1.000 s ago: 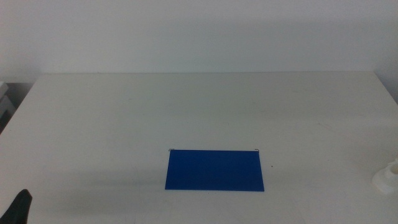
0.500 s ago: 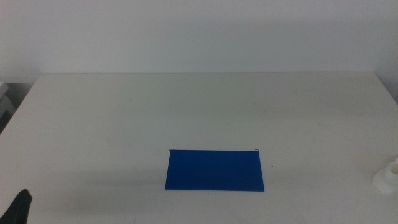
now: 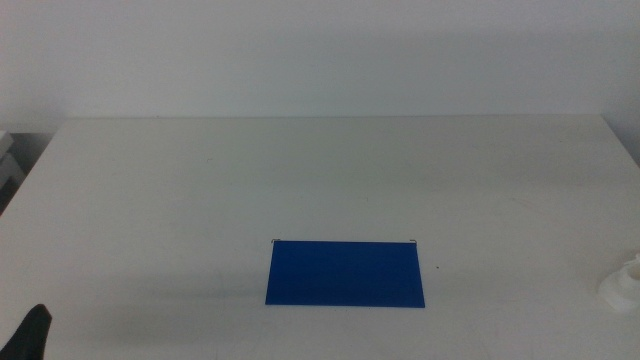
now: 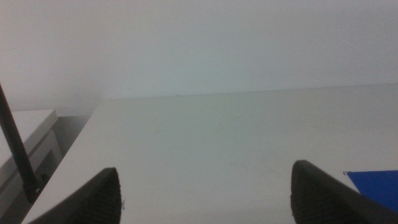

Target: Use one arm to grab the shoe from the table and place it on the mat.

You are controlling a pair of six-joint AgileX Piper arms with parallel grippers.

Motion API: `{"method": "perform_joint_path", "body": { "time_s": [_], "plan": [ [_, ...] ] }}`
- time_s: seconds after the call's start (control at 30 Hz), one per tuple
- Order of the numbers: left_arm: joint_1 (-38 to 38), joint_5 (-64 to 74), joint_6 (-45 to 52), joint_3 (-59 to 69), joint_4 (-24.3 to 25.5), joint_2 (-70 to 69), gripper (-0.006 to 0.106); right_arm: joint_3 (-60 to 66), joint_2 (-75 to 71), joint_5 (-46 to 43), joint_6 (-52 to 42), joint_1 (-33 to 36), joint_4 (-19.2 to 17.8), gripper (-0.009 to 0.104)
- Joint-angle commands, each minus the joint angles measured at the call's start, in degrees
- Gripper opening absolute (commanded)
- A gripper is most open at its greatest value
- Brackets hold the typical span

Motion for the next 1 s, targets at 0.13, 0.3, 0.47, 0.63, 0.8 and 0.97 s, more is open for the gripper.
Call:
{"method": "perform_joint_path", "body": {
  "time_s": [0.13, 0.3, 0.47, 0.63, 0.8, 0.97],
  "plan": [
    [-0.25, -4.72, -0.28, 0.4, -0.55, -0.79, 0.094, -10.01, 7.26, 9.5, 7.08, -0.27, -0.35, 0.092],
    [-0.25, -4.72, -0.28, 0.4, -0.55, -0.79, 0.094, -16.78, 13.21, 18.59, 22.73, -0.27, -3.64, 0.092],
    [-0.25, -4.72, -0.28, 0.4, -0.55, -0.79, 0.094, -21.09, 19.22, 25.94, 39.27, -0.27, -7.79, 0.092],
    [-0.25, -4.72, -0.28, 0.4, -0.55, -0.79, 0.094, -21.37, 22.45, 26.58, 44.26, -0.2, -7.23, 0.092],
    [-0.25, -4.72, -0.28, 0.4, -0.55, -0.79, 0.094, -21.21, 22.87, 26.56, 44.27, -0.2, -8.2, 0.092],
    [-0.25, -4.72, -0.28, 0.4, -0.55, -0.79, 0.094, -21.21, 22.93, 26.57, 44.27, -0.2, -11.06, 0.092]
  ]
}}
